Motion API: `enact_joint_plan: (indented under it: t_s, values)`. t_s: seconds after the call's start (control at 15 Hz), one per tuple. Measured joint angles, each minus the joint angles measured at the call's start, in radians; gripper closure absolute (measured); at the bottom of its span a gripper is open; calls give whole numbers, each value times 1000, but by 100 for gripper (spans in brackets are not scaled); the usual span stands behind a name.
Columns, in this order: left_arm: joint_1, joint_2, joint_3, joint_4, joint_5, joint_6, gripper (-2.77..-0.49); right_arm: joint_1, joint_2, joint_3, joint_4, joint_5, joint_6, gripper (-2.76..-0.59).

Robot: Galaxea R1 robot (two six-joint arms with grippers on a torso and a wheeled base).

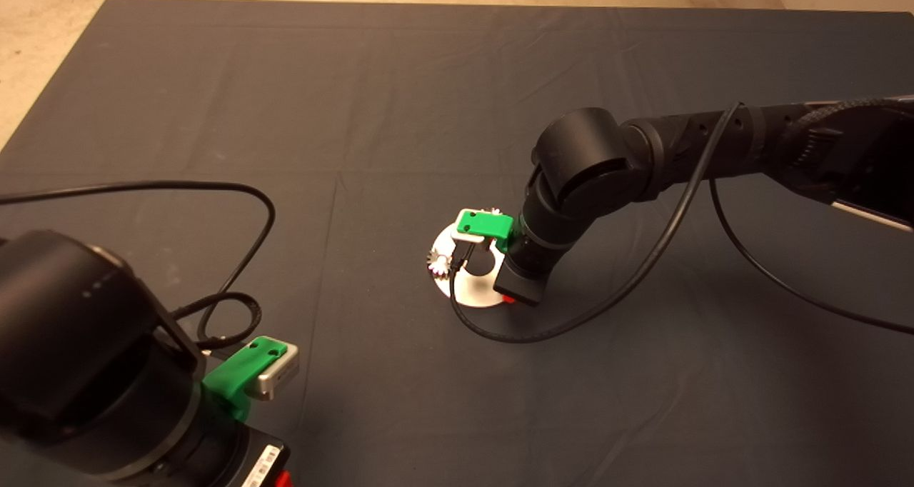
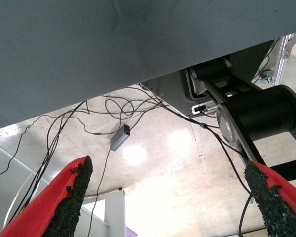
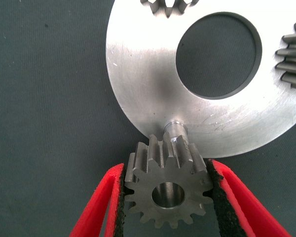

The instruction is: Install three planetary gears onto the carrier pins

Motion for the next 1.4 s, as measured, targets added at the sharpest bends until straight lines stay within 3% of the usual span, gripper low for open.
enact_joint_plan:
  t_s: [0.93, 1.4]
  values:
    - [0, 3, 0, 0, 0, 0, -219, 0, 1, 7, -1, 0, 0, -102]
    - [0, 8, 0, -1, 0, 0, -219, 0, 4, 13, -21, 0, 0, -102]
